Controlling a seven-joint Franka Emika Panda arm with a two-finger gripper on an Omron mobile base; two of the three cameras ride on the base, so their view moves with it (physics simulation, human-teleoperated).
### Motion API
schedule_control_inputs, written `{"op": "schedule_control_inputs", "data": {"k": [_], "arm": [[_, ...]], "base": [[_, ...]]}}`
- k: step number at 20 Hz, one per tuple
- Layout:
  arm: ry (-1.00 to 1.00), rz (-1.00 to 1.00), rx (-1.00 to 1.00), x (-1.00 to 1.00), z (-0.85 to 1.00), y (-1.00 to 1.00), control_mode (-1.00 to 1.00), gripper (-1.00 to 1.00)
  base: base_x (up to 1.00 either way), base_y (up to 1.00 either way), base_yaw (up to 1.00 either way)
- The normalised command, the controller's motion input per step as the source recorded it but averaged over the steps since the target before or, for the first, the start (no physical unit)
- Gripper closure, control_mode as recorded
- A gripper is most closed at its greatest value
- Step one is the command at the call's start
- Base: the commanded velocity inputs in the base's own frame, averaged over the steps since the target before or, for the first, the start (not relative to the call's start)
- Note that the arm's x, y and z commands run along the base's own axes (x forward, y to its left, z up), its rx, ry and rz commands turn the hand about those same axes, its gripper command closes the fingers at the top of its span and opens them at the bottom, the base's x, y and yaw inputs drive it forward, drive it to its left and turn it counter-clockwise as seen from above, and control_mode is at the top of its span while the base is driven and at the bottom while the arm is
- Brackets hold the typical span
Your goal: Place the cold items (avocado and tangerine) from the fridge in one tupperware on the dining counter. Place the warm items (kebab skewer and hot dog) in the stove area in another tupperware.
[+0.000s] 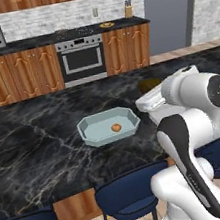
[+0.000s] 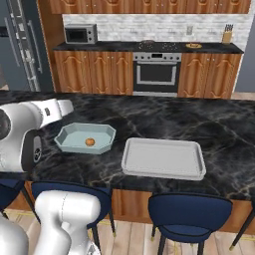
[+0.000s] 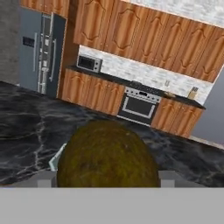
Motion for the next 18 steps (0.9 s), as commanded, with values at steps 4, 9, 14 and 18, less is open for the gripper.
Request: {"op": "schedule_control_inputs", "data": {"k": [4,9,14,18], "arm": [[1.00,0.01,-0.48,1.00,-0.14,0.05,-1.00,1.00],[1.00,0.05,-0.58,0.99,-0.42,0.10,-1.00,1.00],[0.77,0.27,-0.19,0.79,-0.79,0.08,-1.00,1.00],[0.28,0.34,0.00,0.71,-0.39,0.18,-1.00,1.00]], "base": [[0.00,0.00,0.00],[0.00,0.00,0.00],[0.00,0.00,0.00],[0.00,0.00,0.00]]}}
